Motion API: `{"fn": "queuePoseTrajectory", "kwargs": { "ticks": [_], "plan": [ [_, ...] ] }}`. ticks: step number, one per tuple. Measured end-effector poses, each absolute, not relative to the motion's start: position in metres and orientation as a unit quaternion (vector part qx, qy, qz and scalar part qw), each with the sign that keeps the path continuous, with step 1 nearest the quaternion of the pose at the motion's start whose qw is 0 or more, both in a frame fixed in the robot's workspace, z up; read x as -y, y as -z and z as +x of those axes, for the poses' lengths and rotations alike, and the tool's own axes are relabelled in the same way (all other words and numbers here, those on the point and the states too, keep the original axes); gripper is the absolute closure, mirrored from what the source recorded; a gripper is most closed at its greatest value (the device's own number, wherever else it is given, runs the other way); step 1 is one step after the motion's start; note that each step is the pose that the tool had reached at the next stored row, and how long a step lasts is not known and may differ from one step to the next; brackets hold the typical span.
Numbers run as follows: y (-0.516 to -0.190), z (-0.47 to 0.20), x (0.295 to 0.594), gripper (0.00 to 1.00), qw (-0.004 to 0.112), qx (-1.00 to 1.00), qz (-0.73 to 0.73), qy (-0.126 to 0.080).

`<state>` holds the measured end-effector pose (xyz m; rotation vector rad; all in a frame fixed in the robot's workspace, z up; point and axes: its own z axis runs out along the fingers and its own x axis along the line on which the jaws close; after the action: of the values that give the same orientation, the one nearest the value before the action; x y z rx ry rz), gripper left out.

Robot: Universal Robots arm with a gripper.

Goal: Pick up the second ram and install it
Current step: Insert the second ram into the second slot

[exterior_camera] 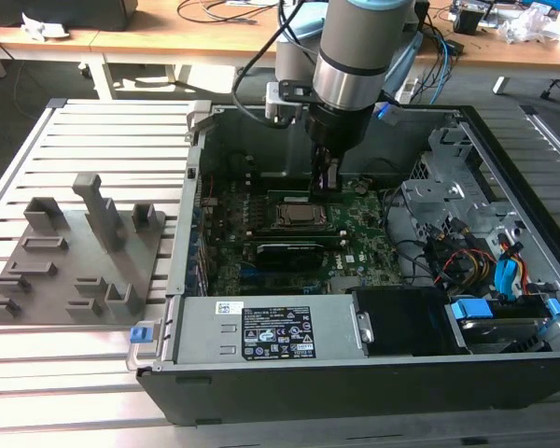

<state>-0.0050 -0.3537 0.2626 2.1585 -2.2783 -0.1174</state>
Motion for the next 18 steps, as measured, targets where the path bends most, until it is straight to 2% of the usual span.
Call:
{"fn": "queuePoseTrajectory", "kwargs": {
  "ticks": [5, 18],
  "plan": [
    [-0.261, -0.01, 0.373, 0.86, 0.0, 0.725, 0.687, 0.037],
    [-0.253, -0.013, 0.382, 0.86, 0.001, 0.72, 0.693, 0.037]
  ]
}}
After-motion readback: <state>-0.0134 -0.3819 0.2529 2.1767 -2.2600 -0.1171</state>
